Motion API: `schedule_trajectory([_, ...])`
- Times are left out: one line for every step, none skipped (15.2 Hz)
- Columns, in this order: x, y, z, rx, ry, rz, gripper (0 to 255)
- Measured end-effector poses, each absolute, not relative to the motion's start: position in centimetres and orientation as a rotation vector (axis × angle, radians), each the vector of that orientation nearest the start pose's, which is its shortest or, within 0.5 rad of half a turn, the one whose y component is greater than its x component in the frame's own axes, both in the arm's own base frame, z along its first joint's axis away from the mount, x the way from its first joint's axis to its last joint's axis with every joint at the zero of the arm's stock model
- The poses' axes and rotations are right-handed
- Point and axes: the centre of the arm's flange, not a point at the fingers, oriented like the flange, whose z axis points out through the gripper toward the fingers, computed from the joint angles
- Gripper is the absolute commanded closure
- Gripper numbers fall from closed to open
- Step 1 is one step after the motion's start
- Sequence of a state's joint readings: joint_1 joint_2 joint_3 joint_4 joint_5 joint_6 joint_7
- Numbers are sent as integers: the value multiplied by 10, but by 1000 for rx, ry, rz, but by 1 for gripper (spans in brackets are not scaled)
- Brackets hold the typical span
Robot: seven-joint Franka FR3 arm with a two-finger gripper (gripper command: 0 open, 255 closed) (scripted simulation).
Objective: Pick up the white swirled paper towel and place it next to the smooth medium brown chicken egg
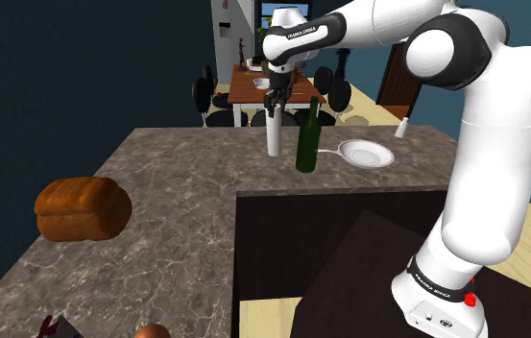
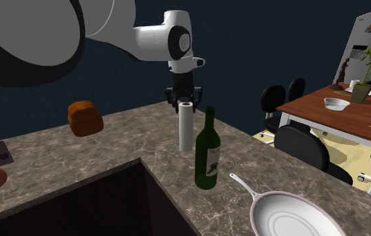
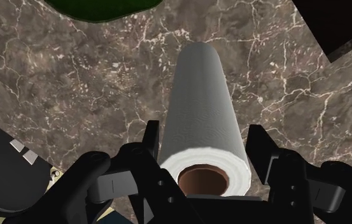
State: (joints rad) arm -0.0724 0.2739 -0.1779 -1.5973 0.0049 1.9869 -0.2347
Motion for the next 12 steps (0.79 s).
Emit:
schedule_trajectory([637,-151,491,-3208,13,-170,255])
schedule_trajectory([638,-150,496,-3208,13,-170,255])
schedule_trajectory([638,-150,502,-3208,13,-170,255])
schedule_trajectory([638,-150,507,-3208,13,-171,255])
schedule_trajectory([638,-151,513,-3208,13,-170,255])
schedule_trajectory([638,-150,518,-3208,13,-170,255])
schedule_trajectory([638,-151,523,-3207,12,-170,255])
schedule_trajectory([638,-151,529,-3208,13,-170,255])
schedule_trajectory([638,-150,534,-3208,13,-170,255])
schedule_trajectory([638,-149,540,-3207,13,-170,255])
schedule_trajectory([638,-149,545,-3207,13,-171,255])
schedule_trajectory([638,-150,551,-3207,13,-171,255])
